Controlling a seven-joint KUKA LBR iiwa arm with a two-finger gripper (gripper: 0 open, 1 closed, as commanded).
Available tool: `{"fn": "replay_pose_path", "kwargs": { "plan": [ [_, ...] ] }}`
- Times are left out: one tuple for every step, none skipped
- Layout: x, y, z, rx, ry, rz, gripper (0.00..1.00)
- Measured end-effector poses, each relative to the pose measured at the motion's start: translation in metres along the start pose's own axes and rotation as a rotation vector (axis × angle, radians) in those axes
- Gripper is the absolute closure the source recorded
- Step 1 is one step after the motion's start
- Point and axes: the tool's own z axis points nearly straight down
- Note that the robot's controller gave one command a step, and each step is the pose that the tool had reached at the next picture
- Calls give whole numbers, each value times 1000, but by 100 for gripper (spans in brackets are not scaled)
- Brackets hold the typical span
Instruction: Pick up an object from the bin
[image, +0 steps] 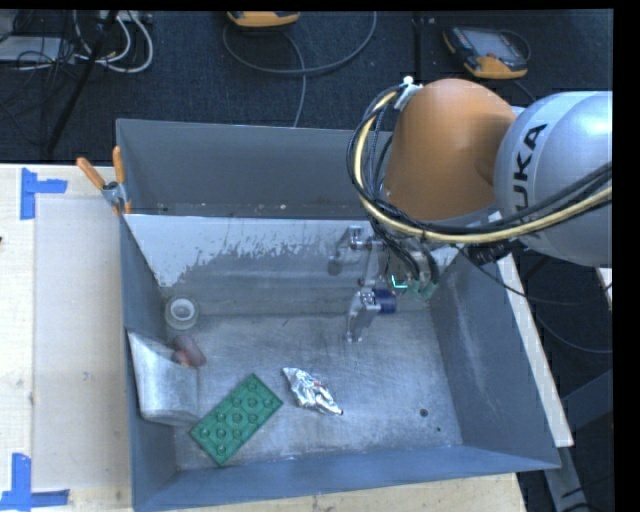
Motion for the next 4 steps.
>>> {"fn": "replay_pose_path", "kwargs": {
  "plan": [
    [47,31,168,-4,-12,223,0],
    [66,3,138,-1,-6,450,0],
    [70,3,127,-3,-6,540,0],
    [67,15,167,-3,-11,595,0]
  ]
}}
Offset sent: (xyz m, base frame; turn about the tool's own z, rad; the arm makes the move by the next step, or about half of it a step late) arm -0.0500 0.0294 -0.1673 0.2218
